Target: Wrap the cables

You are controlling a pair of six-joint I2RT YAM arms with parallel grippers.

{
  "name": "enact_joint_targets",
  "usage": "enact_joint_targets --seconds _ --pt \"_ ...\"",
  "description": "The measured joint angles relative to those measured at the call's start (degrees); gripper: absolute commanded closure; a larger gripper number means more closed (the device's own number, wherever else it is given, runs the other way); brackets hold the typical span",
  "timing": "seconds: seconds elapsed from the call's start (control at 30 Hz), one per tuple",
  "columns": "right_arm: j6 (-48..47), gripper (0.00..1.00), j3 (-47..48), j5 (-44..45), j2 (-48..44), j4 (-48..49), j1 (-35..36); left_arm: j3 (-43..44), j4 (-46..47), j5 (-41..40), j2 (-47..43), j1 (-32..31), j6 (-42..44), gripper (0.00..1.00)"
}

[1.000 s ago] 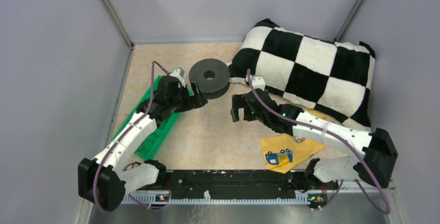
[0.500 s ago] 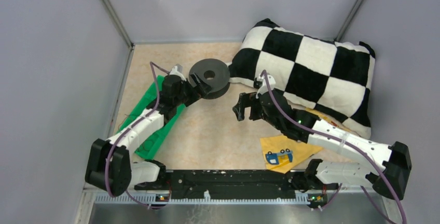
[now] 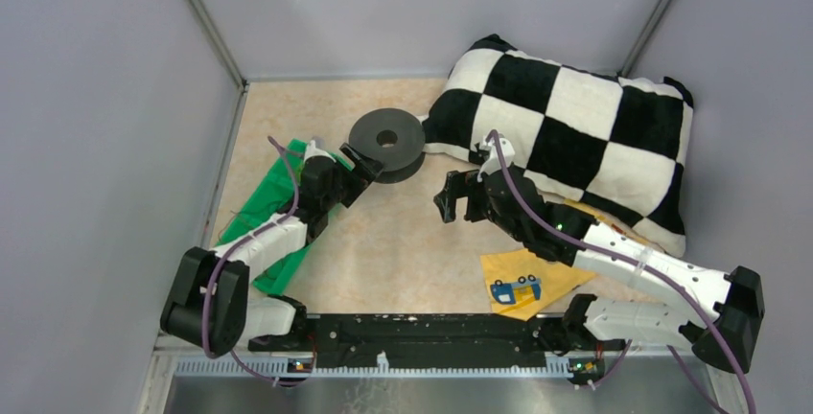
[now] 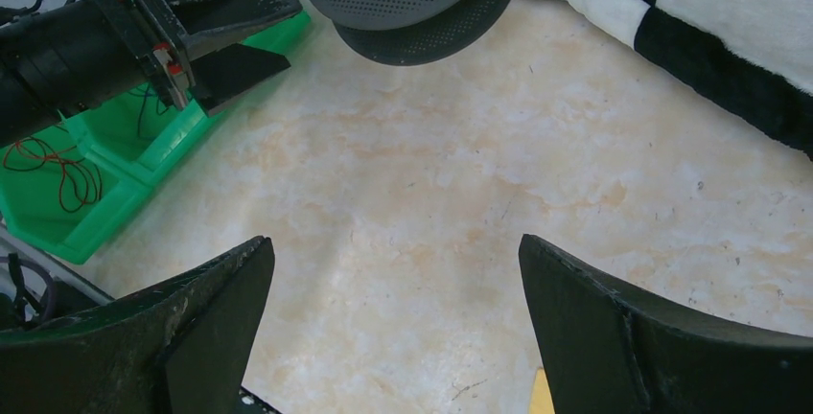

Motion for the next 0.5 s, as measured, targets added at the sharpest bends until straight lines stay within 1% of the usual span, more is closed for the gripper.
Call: enact_joint_targets --seconds 0.13,0.33,0.5 --pt "0.0 0.01 0.0 0.0 0.0 -0.1 0.0 0.1 2.9 -0.1 2.1 0.3 0.4 0.02" --pt "0.0 0.01 0.0 0.0 -0.2 -0.3 0.0 2.0 6.7 1.6 10.0 1.1 0.4 0.02" --pt "0.1 0.01 0.0 0.0 -0.4 -0.3 0.0 2.3 12.9 2.9 14.8 1.3 -1.1 0.02"
